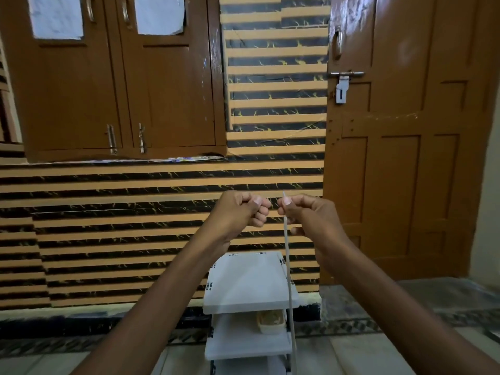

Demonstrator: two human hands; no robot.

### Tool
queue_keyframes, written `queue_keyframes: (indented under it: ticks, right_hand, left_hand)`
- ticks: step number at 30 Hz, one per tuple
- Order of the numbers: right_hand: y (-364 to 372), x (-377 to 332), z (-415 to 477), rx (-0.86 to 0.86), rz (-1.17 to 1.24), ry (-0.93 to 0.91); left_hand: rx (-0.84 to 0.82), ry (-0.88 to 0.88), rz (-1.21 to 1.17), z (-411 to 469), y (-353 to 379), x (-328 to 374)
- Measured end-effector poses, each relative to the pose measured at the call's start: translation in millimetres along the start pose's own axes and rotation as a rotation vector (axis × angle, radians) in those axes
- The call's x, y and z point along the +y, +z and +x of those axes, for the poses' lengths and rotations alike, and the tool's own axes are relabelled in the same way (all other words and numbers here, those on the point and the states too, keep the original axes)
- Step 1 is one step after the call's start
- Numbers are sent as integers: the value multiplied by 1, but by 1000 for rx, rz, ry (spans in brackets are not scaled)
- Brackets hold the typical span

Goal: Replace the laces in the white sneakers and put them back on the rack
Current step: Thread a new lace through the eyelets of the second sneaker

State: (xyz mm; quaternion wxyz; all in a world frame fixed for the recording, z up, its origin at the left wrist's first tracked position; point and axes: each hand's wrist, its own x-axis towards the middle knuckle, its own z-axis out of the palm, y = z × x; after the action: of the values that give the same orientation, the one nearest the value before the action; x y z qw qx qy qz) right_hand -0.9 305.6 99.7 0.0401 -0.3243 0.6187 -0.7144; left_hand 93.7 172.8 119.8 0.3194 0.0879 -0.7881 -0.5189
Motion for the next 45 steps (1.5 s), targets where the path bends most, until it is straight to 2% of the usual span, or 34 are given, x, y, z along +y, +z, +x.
queue_keyframes:
  ticks: [3,7,14,20,26,29,33,36,41,45]
  right_hand:
    - [-1,10,-5,-18,1,19]
    - [-3,33,-13,-20,-49,17]
    - [-14,120,-64,34,-151,118]
    - [-25,215,-125,-34,-298,330]
    - [-35,294,-168,-89,-429,528]
    - [-38,319,-180,-107,-462,566]
    - [-45,348,-191,-87,-521,606]
    - [-56,363,-194,-33,-591,590]
    - [-77,372,-193,101,-624,614]
    - [-88,368,-191,172,-646,551]
  left_hand:
    - [22,-69,-51,-7,7,-18]
    - [-31,-134,-148,-15,15,-45]
    - [-129,-264,-104,-58,41,-140]
    - [-293,-478,-41,-125,74,-251]
    - [-352,-604,138,-168,94,-333]
    - [-373,-581,309,-174,98,-354]
    - [-417,-508,380,-177,111,-365]
    - [-486,-369,443,-179,125,-373]
    - [-638,-218,519,-184,158,-378]
    - [-730,-137,641,-185,176,-384]
